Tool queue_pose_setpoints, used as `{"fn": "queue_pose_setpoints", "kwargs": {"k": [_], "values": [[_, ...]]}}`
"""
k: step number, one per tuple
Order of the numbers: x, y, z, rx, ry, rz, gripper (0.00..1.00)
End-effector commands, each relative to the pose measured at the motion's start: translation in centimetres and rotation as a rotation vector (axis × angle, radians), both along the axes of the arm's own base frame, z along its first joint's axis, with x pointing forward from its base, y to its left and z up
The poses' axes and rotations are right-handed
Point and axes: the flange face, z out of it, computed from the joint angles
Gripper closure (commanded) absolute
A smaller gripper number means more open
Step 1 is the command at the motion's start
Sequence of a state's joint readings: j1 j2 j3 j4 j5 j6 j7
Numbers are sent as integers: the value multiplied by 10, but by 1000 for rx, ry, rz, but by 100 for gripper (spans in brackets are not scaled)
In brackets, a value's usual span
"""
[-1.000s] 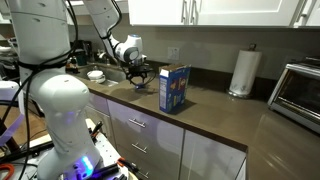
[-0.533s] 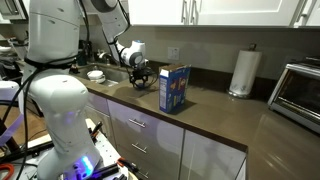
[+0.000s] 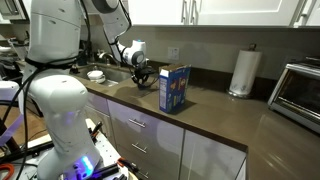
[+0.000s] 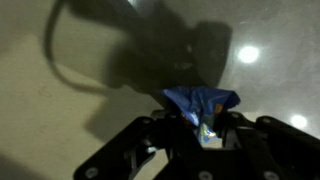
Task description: Put the blue sachet in the box
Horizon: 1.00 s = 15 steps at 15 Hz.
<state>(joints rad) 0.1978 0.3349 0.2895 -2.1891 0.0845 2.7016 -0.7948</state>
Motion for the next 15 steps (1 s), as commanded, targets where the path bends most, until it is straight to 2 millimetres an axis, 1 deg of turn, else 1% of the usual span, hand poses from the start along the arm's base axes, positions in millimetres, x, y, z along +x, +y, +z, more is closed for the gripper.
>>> {"fn": "queue_pose_setpoints", "kwargs": {"k": [1,2,3,4,5,6,8,11,15], "values": [[-15,0,13,-26,9,-1,95],[-19,0,15,-29,15,-1,96],[-26,0,19,-36,26,-7,94],[-31,-2,22,-45,36,-13,96],[-38,-5,27,-52,43,-23,94],[-45,-9,32,-55,49,-35,96],[-58,-16,44,-59,49,-59,94],[-79,-29,72,-48,30,-93,95],[-101,-43,111,-17,0,-147,95]]}}
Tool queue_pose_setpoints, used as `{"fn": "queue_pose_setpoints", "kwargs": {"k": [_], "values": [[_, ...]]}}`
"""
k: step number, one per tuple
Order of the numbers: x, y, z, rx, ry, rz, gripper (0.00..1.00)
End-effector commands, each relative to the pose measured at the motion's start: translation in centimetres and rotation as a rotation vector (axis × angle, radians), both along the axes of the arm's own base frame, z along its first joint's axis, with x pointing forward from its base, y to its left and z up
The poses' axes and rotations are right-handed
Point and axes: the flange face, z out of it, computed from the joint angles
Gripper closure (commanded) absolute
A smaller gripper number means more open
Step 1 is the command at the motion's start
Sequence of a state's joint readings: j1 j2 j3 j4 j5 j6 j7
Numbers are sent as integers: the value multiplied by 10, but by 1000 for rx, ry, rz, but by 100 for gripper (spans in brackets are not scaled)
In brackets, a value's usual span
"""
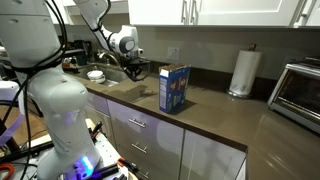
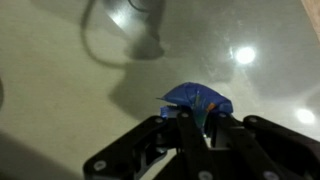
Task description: Put the blue sachet in the box
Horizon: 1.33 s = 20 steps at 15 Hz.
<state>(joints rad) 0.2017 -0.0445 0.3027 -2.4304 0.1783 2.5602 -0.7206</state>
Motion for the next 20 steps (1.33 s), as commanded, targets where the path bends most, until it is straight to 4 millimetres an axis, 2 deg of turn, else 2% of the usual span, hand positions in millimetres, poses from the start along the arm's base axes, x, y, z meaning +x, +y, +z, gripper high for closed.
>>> {"fn": "queue_pose_setpoints", "kwargs": {"k": [1,4,10,20], "values": [[-30,-19,41,16,-27,-60,95],[-40,-35,71,23,-70,-123,95],[-45,-74,126,64,-176,-299,95],[-54,-125,183,95,-263,-569,95]]}}
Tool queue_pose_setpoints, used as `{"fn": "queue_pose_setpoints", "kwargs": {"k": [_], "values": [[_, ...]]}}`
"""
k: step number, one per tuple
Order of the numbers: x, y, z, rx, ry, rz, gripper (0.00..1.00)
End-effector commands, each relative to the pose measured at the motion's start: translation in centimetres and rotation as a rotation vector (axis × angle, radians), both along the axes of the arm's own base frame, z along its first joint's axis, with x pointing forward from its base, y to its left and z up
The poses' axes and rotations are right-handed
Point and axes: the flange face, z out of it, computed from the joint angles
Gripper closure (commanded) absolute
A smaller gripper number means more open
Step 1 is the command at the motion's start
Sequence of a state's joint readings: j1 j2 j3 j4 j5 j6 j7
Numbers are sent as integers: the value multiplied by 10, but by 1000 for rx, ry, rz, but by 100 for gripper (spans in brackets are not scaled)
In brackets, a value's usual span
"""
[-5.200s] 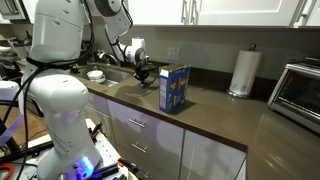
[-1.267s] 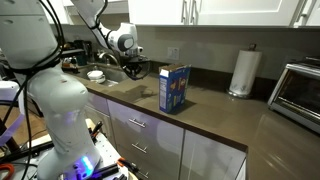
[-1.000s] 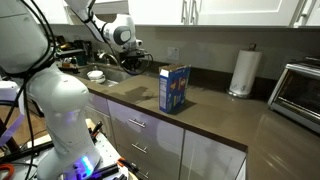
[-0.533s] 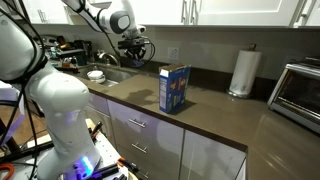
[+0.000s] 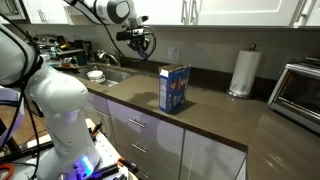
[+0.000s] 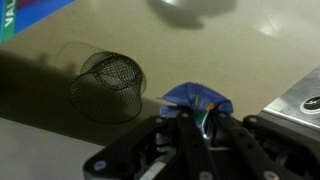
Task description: Put the blue sachet in the box
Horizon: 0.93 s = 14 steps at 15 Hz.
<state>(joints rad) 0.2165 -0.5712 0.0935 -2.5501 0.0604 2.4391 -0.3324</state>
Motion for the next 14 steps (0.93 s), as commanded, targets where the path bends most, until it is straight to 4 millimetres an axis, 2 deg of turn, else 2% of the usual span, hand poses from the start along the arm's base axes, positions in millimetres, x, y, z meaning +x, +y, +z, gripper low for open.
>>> {"fn": "queue_pose_setpoints", "kwargs": {"k": [1,8,14], "values": [[-9,-21,16,5,-17,-111,95],[-12,-67,38,40,-58,-315,95],[-9,-100,42,31,-88,-505,95]]}}
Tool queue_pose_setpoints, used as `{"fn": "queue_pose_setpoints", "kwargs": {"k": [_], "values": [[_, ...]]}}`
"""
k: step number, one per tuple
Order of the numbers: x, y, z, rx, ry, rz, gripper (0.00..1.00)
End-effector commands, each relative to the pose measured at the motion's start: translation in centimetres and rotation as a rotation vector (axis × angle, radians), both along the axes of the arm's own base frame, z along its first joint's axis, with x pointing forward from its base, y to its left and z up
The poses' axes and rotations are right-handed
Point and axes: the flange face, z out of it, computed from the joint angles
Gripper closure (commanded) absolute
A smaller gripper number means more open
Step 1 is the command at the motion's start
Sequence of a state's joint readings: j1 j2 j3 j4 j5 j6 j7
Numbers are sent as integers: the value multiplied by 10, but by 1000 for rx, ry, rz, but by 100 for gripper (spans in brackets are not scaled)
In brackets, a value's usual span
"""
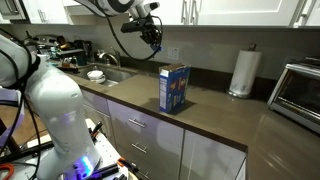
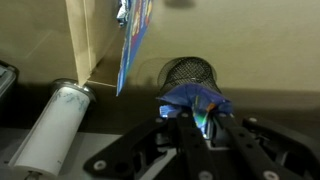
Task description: Put the blue sachet in the box
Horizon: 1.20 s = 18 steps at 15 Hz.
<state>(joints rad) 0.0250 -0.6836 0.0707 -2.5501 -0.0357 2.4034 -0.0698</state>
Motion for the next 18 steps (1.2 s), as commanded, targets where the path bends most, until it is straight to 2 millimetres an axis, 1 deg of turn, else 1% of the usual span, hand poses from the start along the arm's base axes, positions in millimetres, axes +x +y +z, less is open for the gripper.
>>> {"fn": "queue_pose_setpoints", "kwargs": {"k": [1,4,7,10,14,18], "values": [[-2,-16,2,-26,-5,-123,95],[0,-30,1,-33,-9,-201,95],[3,-39,-1,-38,-12,-262,95],[10,-54,-5,-41,-8,-307,95],[22,-73,-16,-27,16,-341,95],[35,-82,-31,-13,43,-345,95]]}}
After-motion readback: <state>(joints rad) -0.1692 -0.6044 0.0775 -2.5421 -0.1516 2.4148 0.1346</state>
